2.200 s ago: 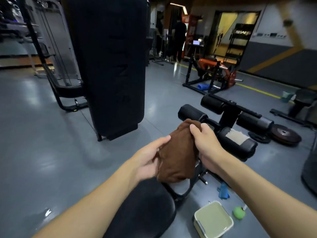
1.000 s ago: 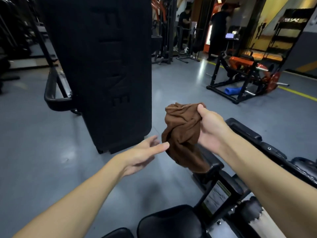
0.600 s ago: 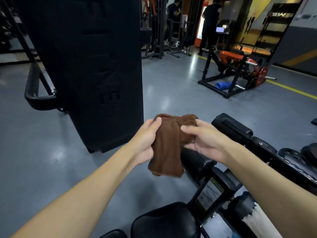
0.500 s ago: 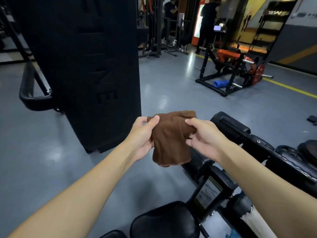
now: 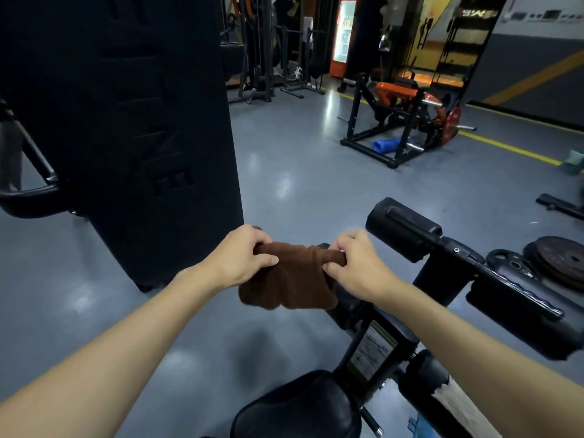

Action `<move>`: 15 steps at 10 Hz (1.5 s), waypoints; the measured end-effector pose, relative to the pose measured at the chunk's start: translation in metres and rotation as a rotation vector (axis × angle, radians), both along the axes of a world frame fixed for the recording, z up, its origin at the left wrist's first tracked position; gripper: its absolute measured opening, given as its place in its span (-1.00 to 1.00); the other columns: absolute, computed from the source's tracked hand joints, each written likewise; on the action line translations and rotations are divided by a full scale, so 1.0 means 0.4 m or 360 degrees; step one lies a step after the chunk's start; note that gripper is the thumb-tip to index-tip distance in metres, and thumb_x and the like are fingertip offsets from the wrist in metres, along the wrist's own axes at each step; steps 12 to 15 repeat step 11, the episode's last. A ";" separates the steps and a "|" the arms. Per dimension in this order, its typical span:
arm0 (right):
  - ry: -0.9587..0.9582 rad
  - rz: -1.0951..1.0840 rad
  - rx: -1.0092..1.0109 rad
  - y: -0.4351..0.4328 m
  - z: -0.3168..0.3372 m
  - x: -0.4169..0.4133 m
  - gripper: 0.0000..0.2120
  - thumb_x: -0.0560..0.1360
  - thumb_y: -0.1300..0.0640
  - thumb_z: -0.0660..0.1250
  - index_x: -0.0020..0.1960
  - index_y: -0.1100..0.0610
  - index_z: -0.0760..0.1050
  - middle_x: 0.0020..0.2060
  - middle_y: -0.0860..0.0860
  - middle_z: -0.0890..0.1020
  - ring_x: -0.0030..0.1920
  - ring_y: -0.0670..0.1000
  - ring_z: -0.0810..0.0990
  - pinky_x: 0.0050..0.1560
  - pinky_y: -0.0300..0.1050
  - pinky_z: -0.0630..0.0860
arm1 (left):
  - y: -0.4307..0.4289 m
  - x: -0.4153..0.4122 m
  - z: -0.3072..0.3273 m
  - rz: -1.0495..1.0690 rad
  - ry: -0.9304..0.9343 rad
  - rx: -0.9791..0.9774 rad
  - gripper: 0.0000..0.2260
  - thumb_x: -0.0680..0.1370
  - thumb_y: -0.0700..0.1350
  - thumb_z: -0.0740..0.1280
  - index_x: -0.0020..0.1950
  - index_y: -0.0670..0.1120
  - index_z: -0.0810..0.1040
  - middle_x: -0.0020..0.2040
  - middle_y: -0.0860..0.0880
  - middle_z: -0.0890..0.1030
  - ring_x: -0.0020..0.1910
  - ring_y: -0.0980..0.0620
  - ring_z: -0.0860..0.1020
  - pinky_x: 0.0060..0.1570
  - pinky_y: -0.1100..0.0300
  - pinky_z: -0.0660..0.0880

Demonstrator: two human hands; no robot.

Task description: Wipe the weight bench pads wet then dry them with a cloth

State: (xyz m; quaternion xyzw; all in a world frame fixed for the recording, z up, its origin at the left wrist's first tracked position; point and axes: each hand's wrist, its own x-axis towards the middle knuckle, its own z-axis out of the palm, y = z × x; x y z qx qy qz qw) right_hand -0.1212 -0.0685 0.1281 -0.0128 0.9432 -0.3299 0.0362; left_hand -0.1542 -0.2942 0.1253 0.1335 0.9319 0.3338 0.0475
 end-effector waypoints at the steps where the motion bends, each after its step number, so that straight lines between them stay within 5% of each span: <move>1: -0.0152 -0.0118 -0.0379 0.013 -0.031 0.005 -0.91 0.55 0.22 0.29 -0.10 0.08 0.41 -0.18 0.03 0.56 -0.12 0.04 0.57 -0.09 -0.04 0.57 | 0.022 -0.026 -0.030 -0.0062 -0.0070 0.0023 -0.90 0.54 -0.05 0.41 -0.06 -0.04 0.54 0.14 0.00 0.32 0.11 0.08 0.39 0.16 0.25 0.32; 3: -0.0521 -0.0435 -0.1153 0.045 -0.097 -0.007 -0.90 0.57 0.29 0.30 0.07 0.17 0.47 0.01 0.20 0.63 0.00 0.18 0.67 -0.16 0.06 0.68 | 0.122 -0.107 -0.052 0.0015 -0.0238 0.0137 -0.94 0.50 -0.15 0.41 -0.13 -0.10 0.56 -0.18 -0.03 0.61 -0.21 0.03 0.55 -0.16 0.17 0.49; 4: -0.0563 -0.0598 -0.1288 0.088 -0.141 -0.056 -0.90 0.58 0.27 0.31 0.07 0.15 0.46 0.04 0.21 0.62 0.02 0.21 0.65 -0.21 0.04 0.68 | 0.199 -0.185 -0.083 0.0045 -0.0261 0.0128 -0.91 0.48 -0.16 0.42 -0.03 -0.11 0.61 -0.07 -0.08 0.66 -0.08 -0.02 0.62 -0.03 0.10 0.55; 5: -0.0459 -0.0887 -0.1074 0.153 -0.224 -0.132 -0.87 0.55 0.21 0.31 0.07 0.10 0.42 0.09 0.17 0.58 0.04 0.16 0.61 -0.08 0.08 0.65 | 0.287 -0.276 -0.171 -0.0009 -0.0198 -0.0130 -0.49 0.47 -0.02 0.43 0.40 -0.01 0.43 0.36 -0.12 0.46 0.35 -0.14 0.44 0.31 -0.02 0.42; 6: -0.0478 -0.0779 -0.0047 0.206 -0.332 -0.169 -0.59 0.55 0.07 0.26 0.38 -0.01 0.31 0.31 0.13 0.40 0.28 0.22 0.41 0.29 0.14 0.39 | 0.358 -0.306 -0.325 -0.0246 -0.0379 -0.0547 -0.25 0.47 0.10 0.40 0.57 0.19 0.08 0.59 -0.18 0.04 0.56 -0.25 0.05 0.45 -0.21 0.19; 7: -0.0579 -0.0505 0.0250 0.207 -0.399 -0.170 -0.56 0.61 -0.01 0.16 0.48 -0.11 0.25 0.35 0.13 0.34 0.35 0.24 0.36 0.34 0.18 0.24 | 0.391 -0.283 -0.449 -0.0338 -0.0614 -0.0722 -0.35 0.59 0.15 0.25 0.57 0.29 -0.05 0.61 -0.09 -0.24 0.58 -0.22 -0.19 0.48 -0.24 0.08; 8: -0.0558 -0.0471 0.0296 0.206 -0.408 -0.177 -0.57 0.61 -0.03 0.15 0.47 -0.09 0.26 0.33 0.13 0.36 0.34 0.26 0.36 0.36 0.22 0.21 | 0.390 -0.268 -0.449 -0.0310 -0.0570 -0.0802 -0.40 0.62 0.17 0.18 0.55 0.35 -0.10 0.60 0.00 -0.29 0.58 -0.17 -0.20 0.46 -0.32 0.03; 9: -0.0621 -0.0441 0.0361 0.209 -0.374 -0.180 -0.58 0.60 -0.02 0.17 0.46 -0.08 0.30 0.32 0.14 0.37 0.35 0.24 0.36 0.37 0.19 0.21 | 0.367 -0.278 -0.407 -0.0244 -0.0512 -0.0659 -0.43 0.60 0.09 0.21 0.57 0.27 0.06 0.62 -0.03 -0.17 0.59 -0.16 -0.10 0.49 -0.22 0.08; 10: -0.0539 -0.0370 0.0386 0.198 -0.312 -0.189 -0.64 0.59 0.03 0.16 0.38 -0.01 0.39 0.30 0.11 0.39 0.33 0.21 0.35 0.35 0.17 0.21 | 0.322 -0.263 -0.300 -0.0113 -0.0477 -0.0433 -0.54 0.59 -0.02 0.23 0.51 0.07 0.34 0.54 -0.12 0.24 0.49 -0.13 0.26 0.43 0.02 0.26; 11: -0.0411 -0.0219 0.0258 0.154 -0.227 -0.207 -0.73 0.57 0.11 0.14 0.21 -0.02 0.50 0.24 0.07 0.49 0.31 0.20 0.39 0.33 0.12 0.27 | 0.241 -0.242 -0.187 0.0147 -0.0415 -0.0111 -0.69 0.60 -0.12 0.25 0.35 -0.04 0.50 0.27 -0.10 0.52 0.19 -0.05 0.51 0.13 0.22 0.38; 15: -0.0411 -0.0219 0.0258 0.154 -0.227 -0.207 -0.73 0.57 0.11 0.14 0.21 -0.02 0.50 0.24 0.07 0.49 0.31 0.20 0.39 0.33 0.12 0.27 | 0.241 -0.242 -0.187 0.0147 -0.0415 -0.0111 -0.69 0.60 -0.12 0.25 0.35 -0.04 0.50 0.27 -0.10 0.52 0.19 -0.05 0.51 0.13 0.22 0.38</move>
